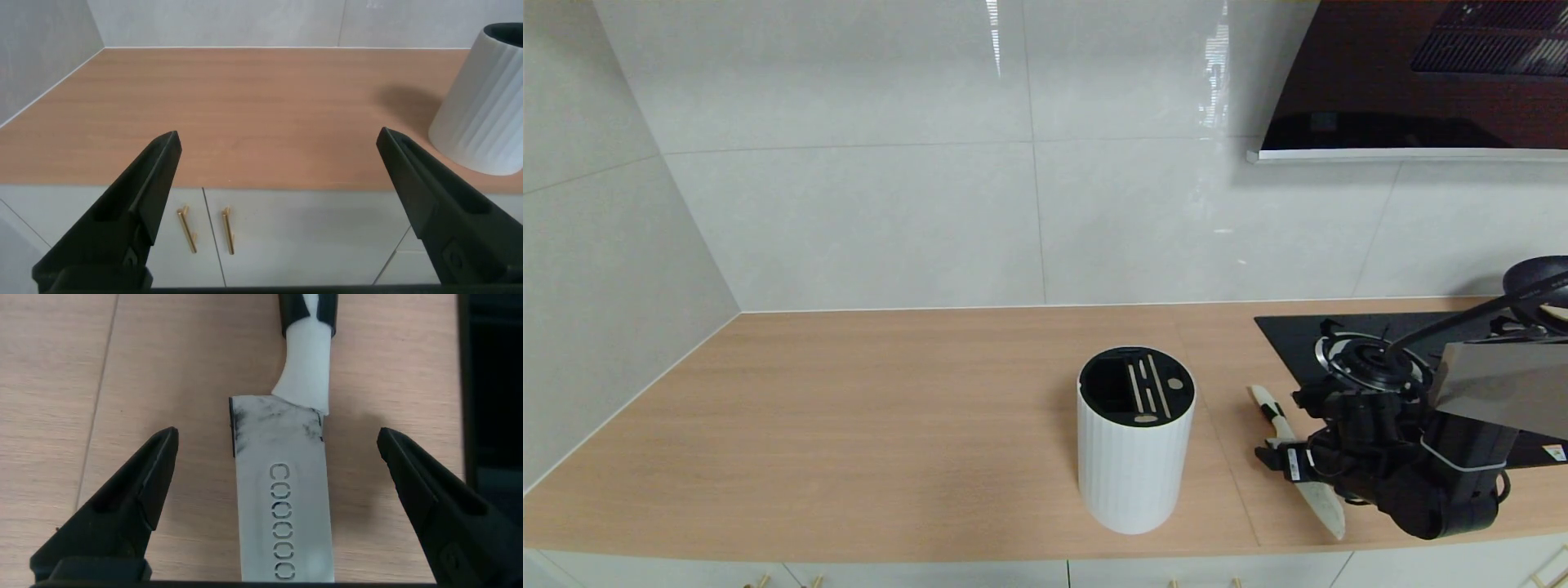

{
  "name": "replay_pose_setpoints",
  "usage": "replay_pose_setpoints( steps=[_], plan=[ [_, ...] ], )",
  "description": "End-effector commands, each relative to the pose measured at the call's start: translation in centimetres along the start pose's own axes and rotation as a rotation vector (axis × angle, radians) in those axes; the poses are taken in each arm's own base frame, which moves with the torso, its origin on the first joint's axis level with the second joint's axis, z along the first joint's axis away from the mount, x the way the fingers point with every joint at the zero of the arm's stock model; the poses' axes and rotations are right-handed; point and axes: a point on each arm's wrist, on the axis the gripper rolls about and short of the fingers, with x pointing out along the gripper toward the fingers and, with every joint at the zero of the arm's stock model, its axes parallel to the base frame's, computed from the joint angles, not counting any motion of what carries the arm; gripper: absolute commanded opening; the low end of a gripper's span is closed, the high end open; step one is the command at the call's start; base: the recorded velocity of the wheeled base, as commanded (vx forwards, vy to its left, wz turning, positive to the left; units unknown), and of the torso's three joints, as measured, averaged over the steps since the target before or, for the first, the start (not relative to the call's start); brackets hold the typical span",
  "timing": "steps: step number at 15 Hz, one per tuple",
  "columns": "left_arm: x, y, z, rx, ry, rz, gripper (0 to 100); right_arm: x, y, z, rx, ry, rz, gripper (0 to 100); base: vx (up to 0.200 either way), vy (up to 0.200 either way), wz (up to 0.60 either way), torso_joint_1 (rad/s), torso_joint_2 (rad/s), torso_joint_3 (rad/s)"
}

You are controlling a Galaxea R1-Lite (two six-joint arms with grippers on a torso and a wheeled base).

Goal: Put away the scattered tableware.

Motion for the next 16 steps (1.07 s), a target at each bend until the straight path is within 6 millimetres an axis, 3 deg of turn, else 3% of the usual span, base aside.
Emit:
replay_pose_setpoints(
  steps=[1,8,9,16],
  plan=[
    [0.01,0.00,0.00,0.000,0.001,-0.002,100,0.30,0.06,-0.11,-0.001,0.001,0.001,100,0.000,0.000,0.00,0.000,0.00,0.000],
    [0.00,0.00,0.00,0.000,0.000,0.000,100,0.57,0.01,-0.38,-0.002,0.009,0.000,100,0.000,0.000,0.00,0.000,0.00,0.000],
    [0.01,0.00,0.00,0.000,0.001,-0.002,100,0.60,0.01,-0.43,-0.002,0.011,0.000,0,0.000,0.000,0.00,0.000,0.00,0.000],
    [0.00,0.00,0.00,0.000,0.000,0.000,100,0.68,0.07,-0.50,-0.003,0.007,0.001,0,0.000,0.000,0.00,0.000,0.00,0.000]
  ],
)
